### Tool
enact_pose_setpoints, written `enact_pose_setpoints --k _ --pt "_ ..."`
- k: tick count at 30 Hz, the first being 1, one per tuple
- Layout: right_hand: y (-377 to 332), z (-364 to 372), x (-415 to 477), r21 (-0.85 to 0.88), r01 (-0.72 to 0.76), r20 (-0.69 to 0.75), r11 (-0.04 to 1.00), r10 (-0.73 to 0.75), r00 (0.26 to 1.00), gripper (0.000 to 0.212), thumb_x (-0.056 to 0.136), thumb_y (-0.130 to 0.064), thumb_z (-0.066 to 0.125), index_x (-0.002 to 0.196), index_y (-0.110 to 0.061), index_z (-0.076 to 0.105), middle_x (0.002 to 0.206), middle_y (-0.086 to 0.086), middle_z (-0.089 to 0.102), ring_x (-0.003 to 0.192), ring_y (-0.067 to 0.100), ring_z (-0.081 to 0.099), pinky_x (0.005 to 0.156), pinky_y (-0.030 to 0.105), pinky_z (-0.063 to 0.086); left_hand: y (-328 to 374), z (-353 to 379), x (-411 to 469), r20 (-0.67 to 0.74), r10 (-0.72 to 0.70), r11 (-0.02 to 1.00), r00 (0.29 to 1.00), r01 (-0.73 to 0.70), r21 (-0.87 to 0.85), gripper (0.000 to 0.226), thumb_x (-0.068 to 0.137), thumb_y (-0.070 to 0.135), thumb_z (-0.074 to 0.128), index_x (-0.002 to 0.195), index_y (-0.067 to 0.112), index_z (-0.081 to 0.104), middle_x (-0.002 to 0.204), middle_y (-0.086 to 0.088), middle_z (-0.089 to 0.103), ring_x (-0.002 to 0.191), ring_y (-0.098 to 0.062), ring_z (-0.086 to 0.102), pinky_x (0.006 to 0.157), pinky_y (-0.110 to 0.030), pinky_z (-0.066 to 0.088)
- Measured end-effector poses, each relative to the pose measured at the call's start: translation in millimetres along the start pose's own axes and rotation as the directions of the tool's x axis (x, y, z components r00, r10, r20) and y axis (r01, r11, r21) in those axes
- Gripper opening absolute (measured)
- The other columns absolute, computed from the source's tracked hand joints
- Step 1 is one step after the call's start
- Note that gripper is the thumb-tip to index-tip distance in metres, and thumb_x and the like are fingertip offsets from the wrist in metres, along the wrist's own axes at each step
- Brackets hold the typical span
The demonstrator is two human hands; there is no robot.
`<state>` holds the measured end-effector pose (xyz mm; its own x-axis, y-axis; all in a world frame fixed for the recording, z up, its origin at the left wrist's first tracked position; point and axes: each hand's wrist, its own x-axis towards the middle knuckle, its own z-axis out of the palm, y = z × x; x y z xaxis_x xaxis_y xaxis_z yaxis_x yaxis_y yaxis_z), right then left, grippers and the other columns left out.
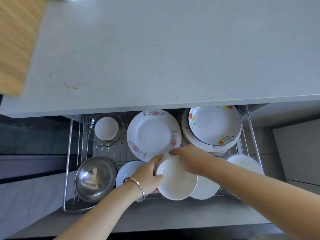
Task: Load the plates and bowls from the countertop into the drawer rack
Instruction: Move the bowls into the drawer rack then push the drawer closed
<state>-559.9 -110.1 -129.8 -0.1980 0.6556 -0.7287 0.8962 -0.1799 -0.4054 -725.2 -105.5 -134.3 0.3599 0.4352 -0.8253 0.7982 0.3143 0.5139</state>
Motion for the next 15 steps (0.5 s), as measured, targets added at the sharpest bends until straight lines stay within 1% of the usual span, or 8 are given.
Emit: enact_pose_setpoints --k 1,3,5,6,7,9,12,15 --pt "2 5 8 -0.004 -0.001 -0.001 1.0 0.001 1.0 0.051 0.091 -0.007 0.037 0.135 -0.031 0.046 0.13 0.01 0.054 0.115 0.032 0.055 0.09 0.036 0.045 -9 -1 5 -0.003 -0.015 0.999 1.0 0.015 -0.029 0.06 0.093 0.018 0.047 0.146 0.031 0.022 0.077 0.004 0.057 0.062 -0.007 0.056 0.051 -0.011 0.05" --pt "6 16 26 -0.019 -0.004 0.003 1.0 0.004 1.0 0.051 0.09 -0.008 0.039 0.135 -0.031 0.046 0.131 0.011 0.053 0.115 0.034 0.055 0.092 0.038 0.045 -26 -5 13 -0.035 -0.057 0.993 0.998 0.053 -0.109 0.051 0.095 0.036 0.045 0.143 0.028 0.029 0.102 -0.001 0.064 0.082 -0.012 0.063 0.076 -0.024 0.056" --pt "7 28 43 -0.019 -0.019 0.02 1.0 0.02 1.0 0.048 0.091 -0.01 0.041 0.133 -0.031 0.048 0.133 0.012 0.051 0.117 0.036 0.054 0.097 0.041 0.046 -44 -12 20 -0.14 -0.088 0.99 0.986 0.071 -0.122 0.041 0.097 0.044 0.035 0.132 0.025 0.043 0.12 0.0 0.059 0.108 -0.017 0.059 0.096 -0.033 0.047" --pt "6 34 50 -0.016 -0.028 0.039 0.999 0.029 0.999 0.046 0.091 -0.011 0.041 0.132 -0.03 0.049 0.134 0.012 0.051 0.118 0.036 0.053 0.098 0.042 0.046 -53 -16 23 -0.21 -0.08 0.996 0.974 0.069 -0.059 0.037 0.098 0.042 0.034 0.127 0.024 0.048 0.124 0.0 0.058 0.118 -0.018 0.055 0.099 -0.03 0.042" --pt "5 40 58 -0.016 -0.038 0.062 0.999 0.039 0.997 0.045 0.091 -0.01 0.04 0.131 -0.029 0.05 0.134 0.012 0.051 0.119 0.036 0.053 0.098 0.041 0.046 -63 -20 28 -0.262 -0.068 0.996 0.963 0.082 0.045 0.037 0.099 0.036 0.034 0.13 0.021 0.047 0.13 0.0 0.054 0.126 -0.017 0.049 0.1 -0.026 0.038" --pt "2 49 67 -0.042 -0.053 0.101 0.998 0.057 0.993 0.045 0.091 -0.008 0.038 0.129 -0.025 0.052 0.13 0.012 0.053 0.117 0.036 0.055 0.096 0.041 0.046 -77 -26 36 -0.276 -0.034 0.949 0.961 0.118 0.293 0.041 0.099 0.024 0.036 0.139 0.015 0.038 0.143 -0.003 0.043 0.134 -0.018 0.04 0.106 -0.027 0.033" --pt "-1 58 78 -0.074 -0.077 0.137 0.994 0.086 0.987 0.044 0.089 -0.006 0.038 0.126 -0.022 0.054 0.127 0.011 0.056 0.115 0.034 0.057 0.094 0.042 0.049 -100 -32 55 -0.22 -0.029 0.82 0.975 0.149 0.553 0.042 0.096 0.014 0.038 0.137 0.011 0.037 0.142 -0.006 0.042 0.129 -0.023 0.044 0.105 -0.032 0.037" --pt "-4 59 84 -0.117 -0.094 0.171 0.989 0.113 0.979 0.043 0.089 -0.005 0.039 0.128 -0.019 0.053 0.127 0.012 0.055 0.114 0.035 0.056 0.095 0.042 0.049 -110 -32 69 -0.195 -0.04 0.749 0.98 0.159 0.644 0.043 0.092 0.008 0.042 0.135 0.011 0.037 0.136 -0.006 0.048 0.121 -0.025 0.051 0.098 -0.034 0.042"
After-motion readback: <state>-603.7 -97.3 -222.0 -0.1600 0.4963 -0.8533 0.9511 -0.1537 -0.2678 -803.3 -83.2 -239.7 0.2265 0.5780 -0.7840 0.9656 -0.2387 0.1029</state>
